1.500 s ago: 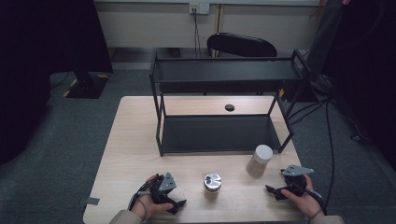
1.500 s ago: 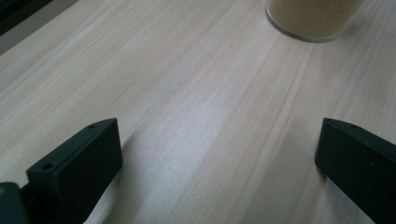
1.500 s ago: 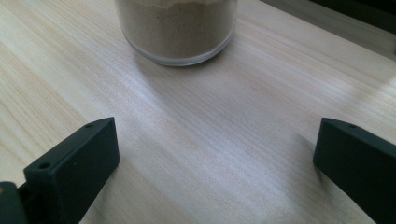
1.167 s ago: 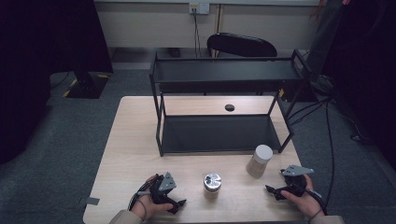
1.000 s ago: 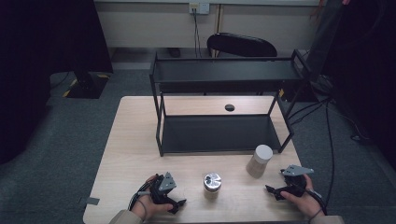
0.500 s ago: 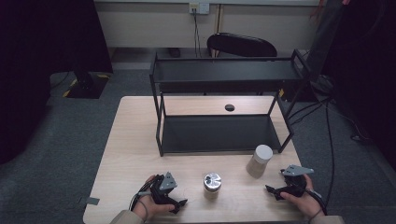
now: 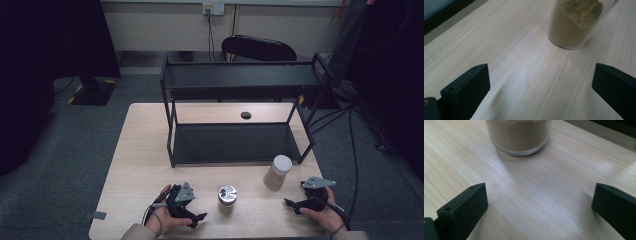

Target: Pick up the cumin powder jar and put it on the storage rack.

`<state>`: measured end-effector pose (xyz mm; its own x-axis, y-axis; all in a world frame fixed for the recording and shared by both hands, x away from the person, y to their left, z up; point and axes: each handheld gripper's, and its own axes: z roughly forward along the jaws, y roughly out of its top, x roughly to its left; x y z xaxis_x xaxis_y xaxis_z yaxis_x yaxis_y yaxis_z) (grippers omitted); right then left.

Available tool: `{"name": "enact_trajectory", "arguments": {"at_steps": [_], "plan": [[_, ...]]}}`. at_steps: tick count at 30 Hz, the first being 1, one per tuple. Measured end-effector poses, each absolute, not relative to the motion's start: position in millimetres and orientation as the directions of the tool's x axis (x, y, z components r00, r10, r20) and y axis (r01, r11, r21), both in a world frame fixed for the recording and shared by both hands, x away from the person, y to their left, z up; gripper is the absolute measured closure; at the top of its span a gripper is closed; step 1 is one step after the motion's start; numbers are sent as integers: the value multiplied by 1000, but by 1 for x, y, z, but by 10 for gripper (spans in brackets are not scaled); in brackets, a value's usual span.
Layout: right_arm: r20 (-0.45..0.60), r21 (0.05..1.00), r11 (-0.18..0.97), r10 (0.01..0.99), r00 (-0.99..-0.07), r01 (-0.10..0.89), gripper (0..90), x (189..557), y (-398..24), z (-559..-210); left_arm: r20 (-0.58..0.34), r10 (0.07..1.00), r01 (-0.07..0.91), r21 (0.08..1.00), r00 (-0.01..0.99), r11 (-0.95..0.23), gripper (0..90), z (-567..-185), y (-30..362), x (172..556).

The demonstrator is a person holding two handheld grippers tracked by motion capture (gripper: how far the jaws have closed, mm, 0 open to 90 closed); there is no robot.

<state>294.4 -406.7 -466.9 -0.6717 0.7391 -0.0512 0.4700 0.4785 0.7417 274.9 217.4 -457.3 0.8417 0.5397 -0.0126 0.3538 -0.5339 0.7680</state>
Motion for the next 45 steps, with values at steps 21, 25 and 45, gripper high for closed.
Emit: {"name": "enact_trajectory", "arguments": {"at_steps": [21, 25, 45], "plan": [[-51, 742, 478, 739, -672, 470, 0, 294, -407, -467, -13, 480, 306, 787, 877, -536, 8, -456, 181, 286], [-51, 742, 478, 739, -672, 470, 0, 294, -407, -467, -21, 471, 301, 795, 882, -527, 8, -458, 176, 288], [-51, 742, 478, 739, -672, 470, 0, 294, -407, -467, -71, 488, 344, 796, 870, -498, 15, -468, 160, 295]]}}
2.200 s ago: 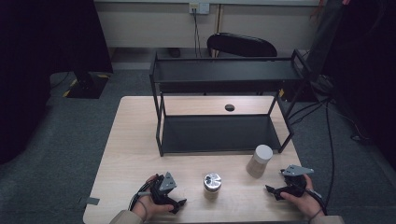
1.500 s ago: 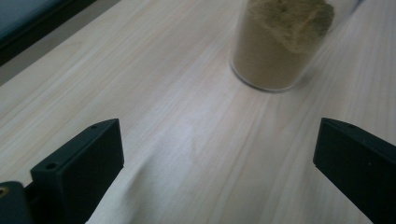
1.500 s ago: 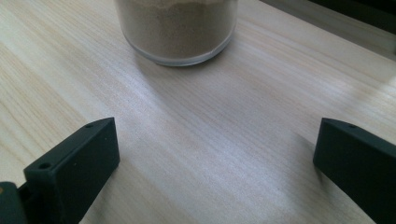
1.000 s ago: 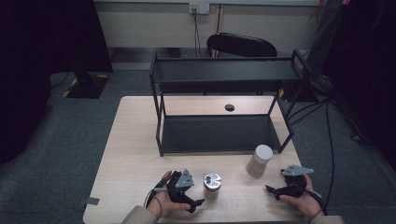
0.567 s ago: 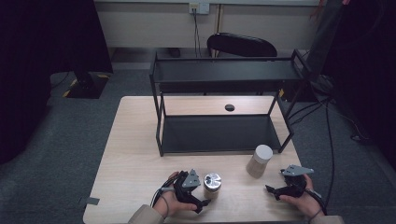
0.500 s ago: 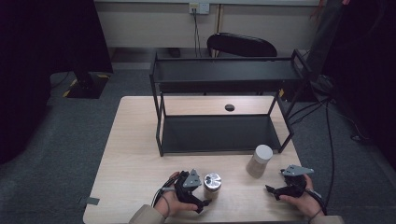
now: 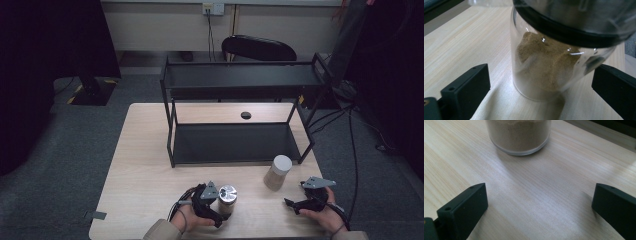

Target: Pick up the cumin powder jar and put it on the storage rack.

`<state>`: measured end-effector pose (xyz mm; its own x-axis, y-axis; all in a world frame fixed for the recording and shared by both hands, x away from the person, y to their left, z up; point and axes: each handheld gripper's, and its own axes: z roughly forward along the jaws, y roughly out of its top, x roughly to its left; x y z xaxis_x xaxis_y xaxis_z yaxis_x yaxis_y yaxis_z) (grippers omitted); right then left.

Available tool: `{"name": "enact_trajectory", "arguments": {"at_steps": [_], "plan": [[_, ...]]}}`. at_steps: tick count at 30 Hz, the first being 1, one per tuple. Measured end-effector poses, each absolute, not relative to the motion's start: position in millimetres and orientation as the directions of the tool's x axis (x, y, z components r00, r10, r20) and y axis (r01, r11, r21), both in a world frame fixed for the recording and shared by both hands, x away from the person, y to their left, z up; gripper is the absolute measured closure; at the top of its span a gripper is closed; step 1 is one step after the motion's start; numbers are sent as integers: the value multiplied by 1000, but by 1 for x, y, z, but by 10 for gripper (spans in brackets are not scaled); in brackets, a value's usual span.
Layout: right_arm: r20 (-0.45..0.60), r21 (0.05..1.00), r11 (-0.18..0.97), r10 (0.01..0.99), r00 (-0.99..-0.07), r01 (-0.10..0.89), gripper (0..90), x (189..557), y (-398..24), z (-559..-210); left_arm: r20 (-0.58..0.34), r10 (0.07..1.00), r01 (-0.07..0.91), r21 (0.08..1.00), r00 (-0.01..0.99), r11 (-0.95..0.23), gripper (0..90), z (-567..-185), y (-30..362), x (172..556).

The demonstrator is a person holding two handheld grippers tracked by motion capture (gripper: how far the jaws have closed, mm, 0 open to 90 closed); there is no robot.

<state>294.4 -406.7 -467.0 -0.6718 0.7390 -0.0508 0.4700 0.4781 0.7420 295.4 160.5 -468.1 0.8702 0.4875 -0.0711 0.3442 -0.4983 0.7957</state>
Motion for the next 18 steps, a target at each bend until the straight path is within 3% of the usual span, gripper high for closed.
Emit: {"name": "enact_trajectory", "arguments": {"at_steps": [18], "plan": [[-51, 742, 478, 739, -672, 470, 0, 294, -407, -467, -79, 474, 343, 794, 877, -503, 179, -470, 154, 300]]}}
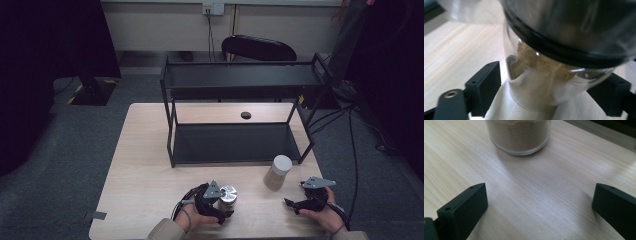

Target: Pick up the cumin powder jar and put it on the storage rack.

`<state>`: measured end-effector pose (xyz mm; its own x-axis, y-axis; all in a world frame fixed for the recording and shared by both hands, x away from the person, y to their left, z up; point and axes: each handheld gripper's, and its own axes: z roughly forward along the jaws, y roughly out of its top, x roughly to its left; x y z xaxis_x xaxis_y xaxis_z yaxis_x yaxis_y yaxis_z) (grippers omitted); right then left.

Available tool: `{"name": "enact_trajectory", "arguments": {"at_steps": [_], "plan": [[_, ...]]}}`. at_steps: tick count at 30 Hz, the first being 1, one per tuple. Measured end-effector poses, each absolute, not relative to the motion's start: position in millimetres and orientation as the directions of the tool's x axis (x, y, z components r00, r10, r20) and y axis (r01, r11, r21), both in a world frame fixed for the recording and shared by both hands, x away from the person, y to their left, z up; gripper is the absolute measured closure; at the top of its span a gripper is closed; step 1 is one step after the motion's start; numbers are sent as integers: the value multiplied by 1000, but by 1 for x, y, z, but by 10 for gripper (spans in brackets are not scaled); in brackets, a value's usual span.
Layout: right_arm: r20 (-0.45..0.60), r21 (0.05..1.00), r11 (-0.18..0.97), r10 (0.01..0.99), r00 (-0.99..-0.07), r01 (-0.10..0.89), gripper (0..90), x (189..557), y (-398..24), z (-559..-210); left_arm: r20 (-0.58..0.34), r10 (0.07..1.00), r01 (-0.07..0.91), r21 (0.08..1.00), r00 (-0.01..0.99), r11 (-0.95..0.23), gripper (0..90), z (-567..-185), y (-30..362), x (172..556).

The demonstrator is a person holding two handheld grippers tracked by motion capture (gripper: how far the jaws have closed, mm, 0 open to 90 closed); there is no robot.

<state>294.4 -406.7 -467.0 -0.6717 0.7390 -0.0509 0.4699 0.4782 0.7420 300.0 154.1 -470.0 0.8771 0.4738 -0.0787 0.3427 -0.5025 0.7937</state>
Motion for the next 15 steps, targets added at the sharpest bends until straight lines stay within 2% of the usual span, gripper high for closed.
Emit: {"name": "enact_trajectory", "arguments": {"at_steps": [7, 15], "plan": [[-51, 742, 478, 739, -672, 470, 0, 294, -407, -467, -66, 464, 324, 801, 884, -503, 272, -473, 153, 300], [-51, 742, 478, 739, -672, 470, 0, 294, -407, -467, -7, 458, 273, 810, 889, -519, 298, -472, 152, 293]]}}
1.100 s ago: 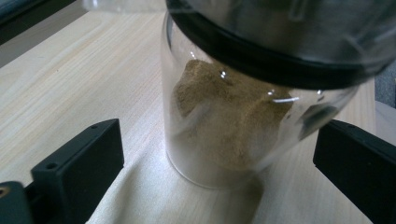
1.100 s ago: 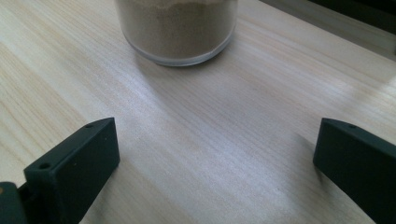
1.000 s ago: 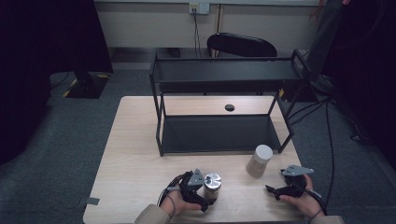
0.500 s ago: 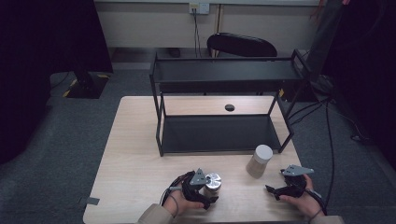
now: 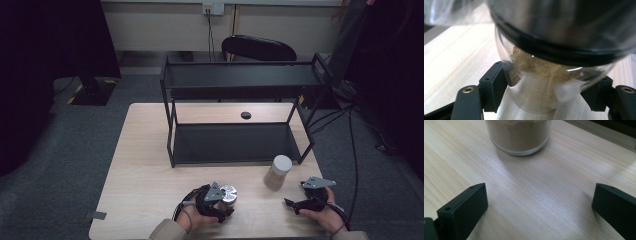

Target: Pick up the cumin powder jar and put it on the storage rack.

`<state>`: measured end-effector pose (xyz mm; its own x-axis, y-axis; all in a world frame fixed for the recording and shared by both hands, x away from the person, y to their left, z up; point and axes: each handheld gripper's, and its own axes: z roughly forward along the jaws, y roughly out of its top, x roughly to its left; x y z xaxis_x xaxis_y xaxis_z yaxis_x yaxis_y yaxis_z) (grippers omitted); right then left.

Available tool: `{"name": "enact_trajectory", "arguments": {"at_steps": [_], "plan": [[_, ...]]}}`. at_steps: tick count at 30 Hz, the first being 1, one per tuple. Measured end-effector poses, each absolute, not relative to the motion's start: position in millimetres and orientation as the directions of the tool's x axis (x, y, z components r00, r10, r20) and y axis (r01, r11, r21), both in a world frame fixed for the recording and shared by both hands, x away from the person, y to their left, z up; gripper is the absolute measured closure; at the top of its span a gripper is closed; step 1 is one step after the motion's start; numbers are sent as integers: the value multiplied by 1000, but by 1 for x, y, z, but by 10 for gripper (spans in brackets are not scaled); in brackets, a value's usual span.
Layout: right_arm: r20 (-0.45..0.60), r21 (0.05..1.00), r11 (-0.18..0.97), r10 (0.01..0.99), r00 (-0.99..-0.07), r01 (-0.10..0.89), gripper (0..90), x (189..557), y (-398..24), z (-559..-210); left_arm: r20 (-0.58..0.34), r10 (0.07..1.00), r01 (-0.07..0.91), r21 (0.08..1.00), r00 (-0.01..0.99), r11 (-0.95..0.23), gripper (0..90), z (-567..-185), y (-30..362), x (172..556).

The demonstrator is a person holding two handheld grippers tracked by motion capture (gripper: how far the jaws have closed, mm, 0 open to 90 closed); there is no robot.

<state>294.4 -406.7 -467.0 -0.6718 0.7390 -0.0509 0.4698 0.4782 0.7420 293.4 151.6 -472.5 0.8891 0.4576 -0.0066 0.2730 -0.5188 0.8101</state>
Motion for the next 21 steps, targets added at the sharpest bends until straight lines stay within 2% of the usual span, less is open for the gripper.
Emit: {"name": "enact_trajectory", "arguments": {"at_steps": [13, 21], "plan": [[-51, 742, 478, 739, -672, 470, 0, 294, -407, -467, 14, 486, 272, 815, 874, -512, 308, -471, 155, 288], [-51, 742, 478, 739, -672, 470, 0, 294, -407, -467, 8, 498, 278, 821, 867, -499, 308, -454, 165, 288]]}}
